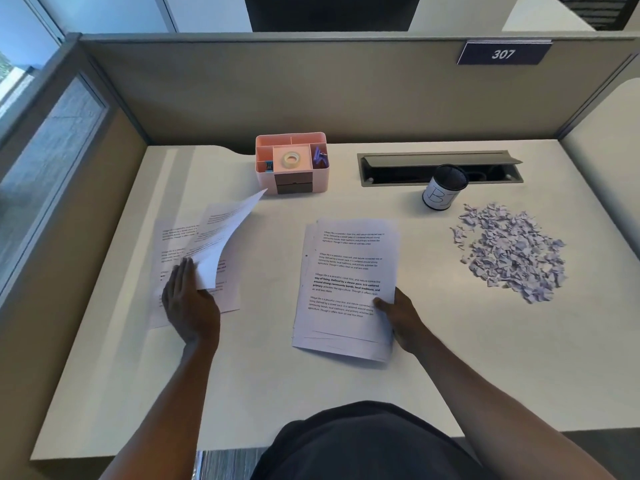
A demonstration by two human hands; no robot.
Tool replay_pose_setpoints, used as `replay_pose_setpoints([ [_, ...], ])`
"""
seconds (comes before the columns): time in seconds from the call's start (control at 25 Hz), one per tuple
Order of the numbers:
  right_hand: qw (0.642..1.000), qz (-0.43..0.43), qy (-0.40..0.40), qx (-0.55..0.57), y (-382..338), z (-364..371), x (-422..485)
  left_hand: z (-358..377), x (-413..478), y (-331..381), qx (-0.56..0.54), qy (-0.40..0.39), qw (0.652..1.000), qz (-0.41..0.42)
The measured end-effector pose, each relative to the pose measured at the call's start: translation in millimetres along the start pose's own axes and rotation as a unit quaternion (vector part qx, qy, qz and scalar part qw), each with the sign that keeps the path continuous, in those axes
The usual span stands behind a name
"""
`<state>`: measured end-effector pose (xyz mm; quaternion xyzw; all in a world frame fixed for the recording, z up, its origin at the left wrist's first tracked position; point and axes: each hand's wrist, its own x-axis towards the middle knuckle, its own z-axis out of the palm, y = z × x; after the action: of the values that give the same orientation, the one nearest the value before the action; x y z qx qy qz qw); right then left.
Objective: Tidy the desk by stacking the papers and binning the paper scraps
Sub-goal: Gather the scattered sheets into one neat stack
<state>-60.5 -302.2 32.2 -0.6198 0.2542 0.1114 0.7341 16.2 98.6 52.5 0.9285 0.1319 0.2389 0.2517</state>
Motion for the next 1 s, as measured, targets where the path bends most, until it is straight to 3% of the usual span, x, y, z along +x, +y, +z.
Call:
replay_pose_setpoints([
  [0.4, 0.999, 0.017, 0.019, -0.026, 2, -6, -5, 4, -45, -33, 0.085, -0.203, 0.973, -0.066],
  [1.0, 0.999, 0.030, 0.007, -0.037, 4, -5, -16, -3, -31, -19, 0.132, -0.244, 0.959, -0.053],
])
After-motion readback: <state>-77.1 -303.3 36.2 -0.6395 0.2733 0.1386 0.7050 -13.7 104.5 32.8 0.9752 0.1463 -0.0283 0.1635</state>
